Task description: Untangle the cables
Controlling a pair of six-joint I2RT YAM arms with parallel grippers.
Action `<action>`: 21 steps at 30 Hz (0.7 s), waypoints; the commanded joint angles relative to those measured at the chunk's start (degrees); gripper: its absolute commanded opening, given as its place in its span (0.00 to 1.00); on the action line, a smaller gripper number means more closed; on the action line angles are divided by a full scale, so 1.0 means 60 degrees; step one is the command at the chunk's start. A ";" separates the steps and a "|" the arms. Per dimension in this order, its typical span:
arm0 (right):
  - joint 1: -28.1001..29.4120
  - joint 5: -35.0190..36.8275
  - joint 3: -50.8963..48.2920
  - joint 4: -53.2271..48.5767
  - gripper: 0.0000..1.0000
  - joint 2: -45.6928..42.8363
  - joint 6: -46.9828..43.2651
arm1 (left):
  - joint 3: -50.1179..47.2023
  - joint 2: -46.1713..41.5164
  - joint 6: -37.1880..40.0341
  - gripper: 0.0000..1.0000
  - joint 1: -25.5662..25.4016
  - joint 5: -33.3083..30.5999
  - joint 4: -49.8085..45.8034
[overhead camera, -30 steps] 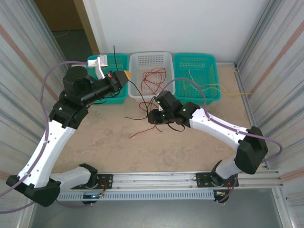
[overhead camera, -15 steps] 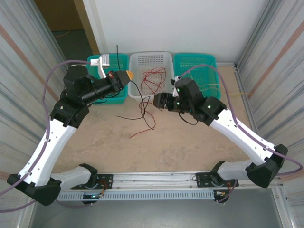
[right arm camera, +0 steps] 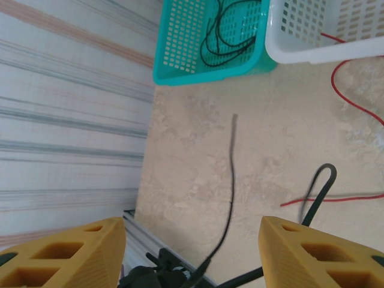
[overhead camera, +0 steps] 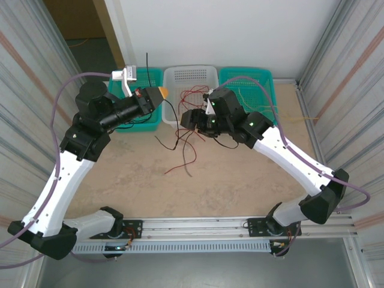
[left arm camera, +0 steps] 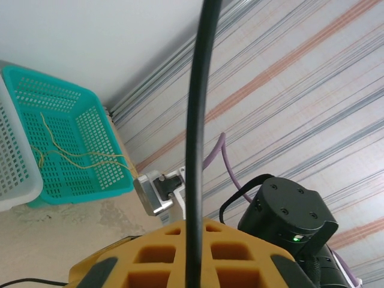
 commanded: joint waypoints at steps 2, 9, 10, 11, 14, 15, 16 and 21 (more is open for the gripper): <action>-0.0013 0.0036 -0.0060 -0.0251 0.62 0.0039 0.0310 | 0.0332 0.0020 0.0295 0.00 0.0048 0.0269 0.0274; -0.0326 0.0272 -0.0090 -0.0711 0.69 -0.0327 0.0318 | 0.0308 -0.0037 0.0413 0.00 0.0044 0.0188 0.0264; -0.0369 0.0252 -0.0164 -0.0681 0.70 -0.0415 0.0471 | 0.0267 -0.0044 0.0400 0.00 0.0048 0.0182 0.0321; -0.0405 0.0220 -0.0213 -0.0624 0.71 -0.0471 0.0644 | 0.0252 -0.0059 0.0386 0.00 0.0048 0.0185 0.0366; -0.0423 0.0384 -0.0194 -0.0739 0.74 -0.0615 0.1194 | 0.0214 -0.0013 0.0374 0.00 0.0048 0.0181 0.0443; -0.0416 0.0461 -0.0177 -0.0795 0.75 -0.0667 0.1312 | 0.0210 -0.0004 0.0397 0.00 0.0048 0.0167 0.0444; -0.0416 0.0507 -0.0164 -0.0824 0.75 -0.0731 0.1375 | 0.0208 0.0018 0.0397 0.00 0.0048 0.0152 0.0431; -0.0438 0.0514 -0.0160 -0.0948 0.77 -0.0963 0.1533 | 0.0177 0.0062 0.0457 0.00 0.0046 0.0166 0.0429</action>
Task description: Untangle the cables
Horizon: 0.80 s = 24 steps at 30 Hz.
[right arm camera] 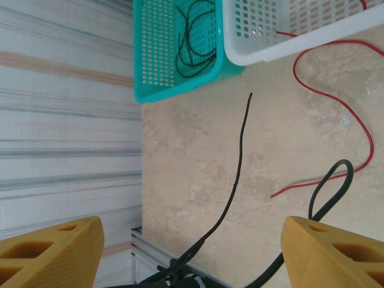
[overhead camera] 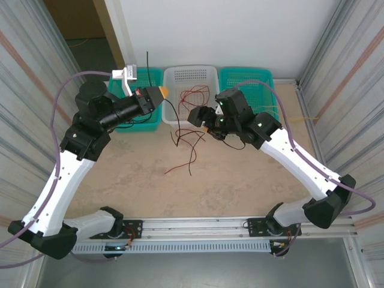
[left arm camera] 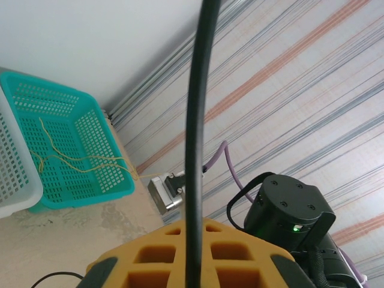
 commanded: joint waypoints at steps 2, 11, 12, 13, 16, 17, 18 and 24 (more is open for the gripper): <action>-0.0006 0.0180 0.0018 -0.0424 0.78 -0.0427 0.0481 | 0.0111 0.0013 0.0264 0.00 0.0035 0.0105 0.0346; 0.0407 -0.0133 -0.0611 0.0254 0.78 -0.0919 0.1317 | -0.0092 0.0007 0.0297 0.00 -0.0082 -0.0101 0.0447; 0.0429 -0.0206 -0.0693 0.0381 0.77 -0.0858 0.1460 | -0.0086 0.0017 0.0286 0.00 -0.0111 -0.0101 0.0488; 0.0437 -0.0230 -0.0748 0.0463 0.77 -0.0814 0.1508 | -0.0077 0.0031 0.0281 0.00 -0.0113 -0.0097 0.0519; 0.0384 -0.0321 -0.0862 0.0783 0.77 -0.0597 0.1727 | -0.0059 0.0048 0.0259 0.00 -0.0156 -0.0086 0.0593; 0.0349 -0.0372 -0.0898 0.0978 0.78 -0.0511 0.1772 | -0.0067 0.0037 0.0254 0.00 -0.0169 -0.0073 0.0598; 0.0308 -0.0436 -0.0899 0.1138 0.78 -0.0416 0.1776 | -0.0069 0.0024 0.0266 0.00 -0.0172 -0.0059 0.0609; 0.0103 -0.0844 -0.0890 0.1603 0.73 0.0184 0.1878 | -0.0174 -0.0082 0.0250 0.00 -0.0197 0.0016 0.0565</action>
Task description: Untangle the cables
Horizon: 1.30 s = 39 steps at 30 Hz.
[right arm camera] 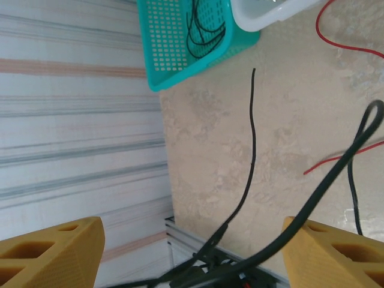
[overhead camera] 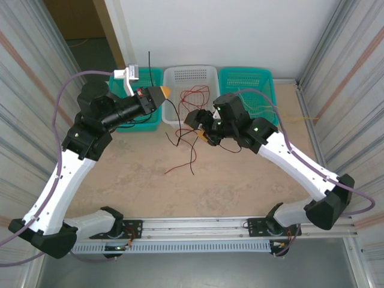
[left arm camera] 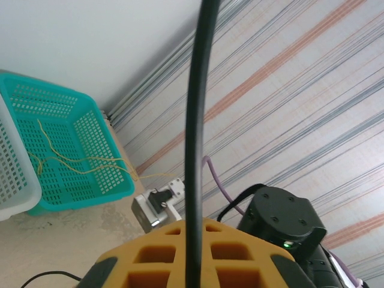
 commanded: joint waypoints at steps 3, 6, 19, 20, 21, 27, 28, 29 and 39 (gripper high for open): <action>-0.0073 -0.0288 -0.0090 0.0546 0.62 0.0270 0.0246 | -0.0126 -0.0164 0.0184 0.00 -0.0077 0.0087 0.0394; -0.0121 -0.0346 -0.0201 0.0583 0.37 0.0317 0.0214 | -0.0116 -0.0150 0.0204 0.00 -0.0077 0.0075 0.0423; -0.0488 0.0289 -0.1414 -0.0622 0.00 0.0140 -0.0852 | 0.0231 -0.0256 0.0678 0.00 0.0506 -0.0833 -0.0750; -0.0589 0.0224 -0.1647 -0.0609 0.00 0.0092 -0.0827 | 0.0293 -0.0270 0.0706 0.00 0.0643 -0.0899 -0.0910; -0.0678 0.0213 -0.1904 -0.0593 0.00 0.0019 -0.0830 | 0.0347 -0.0281 0.0716 0.00 0.0812 -0.0975 -0.1080; -0.0904 0.0535 -0.2625 -0.1162 0.00 -0.0349 -0.1180 | 0.0706 -0.0280 0.0678 0.00 0.2145 -0.1207 -0.2222; -0.0925 0.0607 -0.2640 -0.1343 0.00 -0.0371 -0.1250 | 0.0772 -0.0236 0.0684 0.00 0.2364 -0.1191 -0.2348; -0.0958 0.0602 -0.2677 -0.1446 0.00 -0.0389 -0.1322 | 0.0852 -0.0178 0.0697 0.00 0.2585 -0.1144 -0.2479; -0.0585 0.0451 -0.1473 -0.1822 0.00 -0.0376 -0.2434 | 0.2468 0.1488 0.1427 0.00 0.3545 -0.1660 -0.2744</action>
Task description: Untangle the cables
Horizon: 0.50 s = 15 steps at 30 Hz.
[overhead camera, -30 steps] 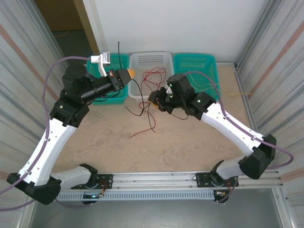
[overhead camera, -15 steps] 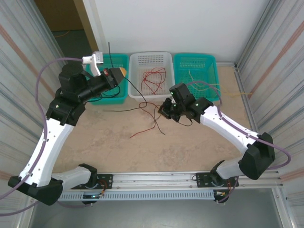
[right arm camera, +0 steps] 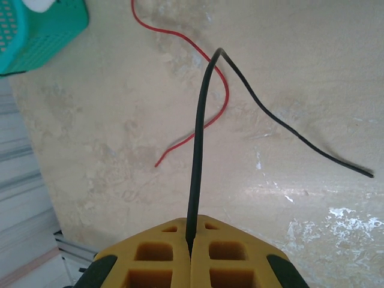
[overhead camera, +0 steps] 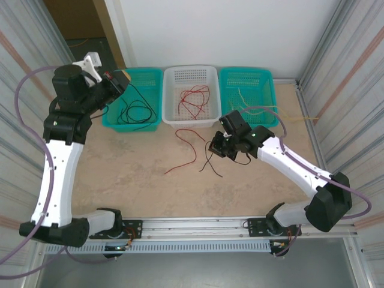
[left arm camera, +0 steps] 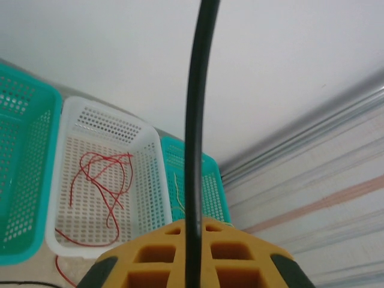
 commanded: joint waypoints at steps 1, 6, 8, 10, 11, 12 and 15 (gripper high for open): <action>0.0368 0.0165 0.0960 -0.0328 0.00 -0.0084 -0.0912 | 0.0851 0.0743 0.0614 0.00 0.0259 -0.0299 -0.0169; 0.0997 0.0588 0.1747 -0.0281 0.00 -0.0315 -0.1804 | 0.2351 0.2137 0.1082 0.00 0.0608 -0.0527 -0.0513; 0.1110 0.0690 0.1915 -0.0119 0.00 -0.0500 -0.2018 | 0.2914 0.2652 0.1299 0.00 0.0714 -0.0603 -0.0611; 0.1135 0.0795 0.2061 -0.0041 0.00 -0.0663 -0.2172 | 0.3362 0.3156 0.1366 0.00 0.0824 -0.0646 -0.0739; 0.1134 0.0850 0.2110 -0.0033 0.00 -0.0719 -0.2234 | 0.3621 0.3428 0.1411 0.00 0.0858 -0.0654 -0.0813; 0.1134 0.0872 0.2148 -0.0022 0.00 -0.0754 -0.2269 | 0.3872 0.3663 0.1457 0.00 0.0877 -0.0653 -0.0907; 0.1135 0.0851 0.2121 -0.0004 0.00 -0.0832 -0.2318 | 0.4533 0.4256 0.1647 0.00 0.0873 -0.0656 -0.1055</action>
